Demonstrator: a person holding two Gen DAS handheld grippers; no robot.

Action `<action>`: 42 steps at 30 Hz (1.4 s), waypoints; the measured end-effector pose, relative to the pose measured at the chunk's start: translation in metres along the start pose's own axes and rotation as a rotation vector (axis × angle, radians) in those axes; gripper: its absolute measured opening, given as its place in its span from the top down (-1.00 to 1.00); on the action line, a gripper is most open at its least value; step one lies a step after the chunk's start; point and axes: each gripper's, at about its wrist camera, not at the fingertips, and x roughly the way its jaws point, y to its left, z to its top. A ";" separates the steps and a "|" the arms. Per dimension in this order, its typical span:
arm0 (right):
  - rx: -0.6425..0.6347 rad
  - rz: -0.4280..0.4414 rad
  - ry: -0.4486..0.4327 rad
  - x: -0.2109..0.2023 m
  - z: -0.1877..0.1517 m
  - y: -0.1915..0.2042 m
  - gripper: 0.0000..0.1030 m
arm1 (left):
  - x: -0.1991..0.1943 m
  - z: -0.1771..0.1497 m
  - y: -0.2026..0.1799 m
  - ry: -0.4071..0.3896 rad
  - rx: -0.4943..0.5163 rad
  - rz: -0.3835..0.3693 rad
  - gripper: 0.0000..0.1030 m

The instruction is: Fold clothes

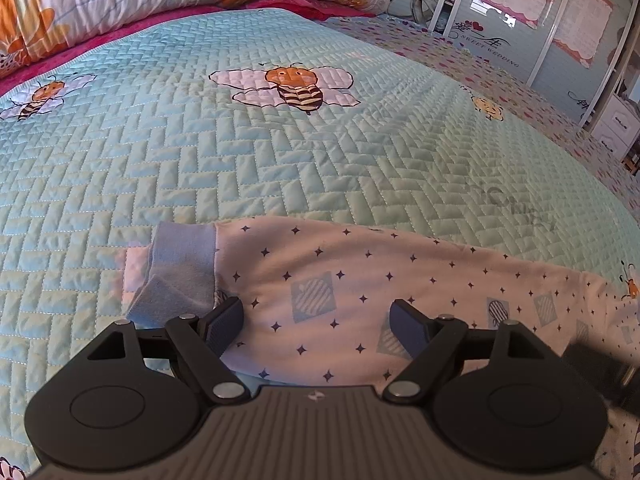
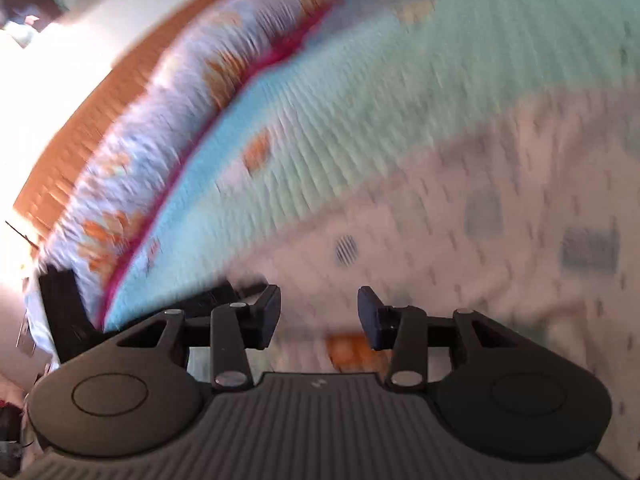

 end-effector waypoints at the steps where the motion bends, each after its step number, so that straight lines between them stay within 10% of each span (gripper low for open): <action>1: -0.006 0.010 -0.018 0.002 0.004 0.003 0.13 | 0.000 0.000 0.000 0.000 0.000 0.000 -0.62; 5: 0.023 -0.016 0.145 0.041 0.000 -0.004 0.12 | 0.000 0.000 0.000 0.000 -0.001 -0.001 -0.63; 11: -0.081 0.026 0.029 0.022 0.016 0.027 0.07 | 0.000 0.001 0.002 0.000 -0.020 -0.015 -0.64; 16: 0.006 0.003 0.173 0.054 0.001 0.001 0.08 | 0.000 0.000 0.001 0.002 -0.003 -0.009 -0.64; 23: 0.069 -0.008 0.021 0.023 0.022 -0.011 -0.01 | 0.000 0.000 0.000 0.002 0.000 -0.007 -0.65; 42: -0.122 -0.033 0.169 0.089 0.055 0.008 0.23 | 0.002 -0.003 -0.007 -0.004 0.042 0.023 -0.72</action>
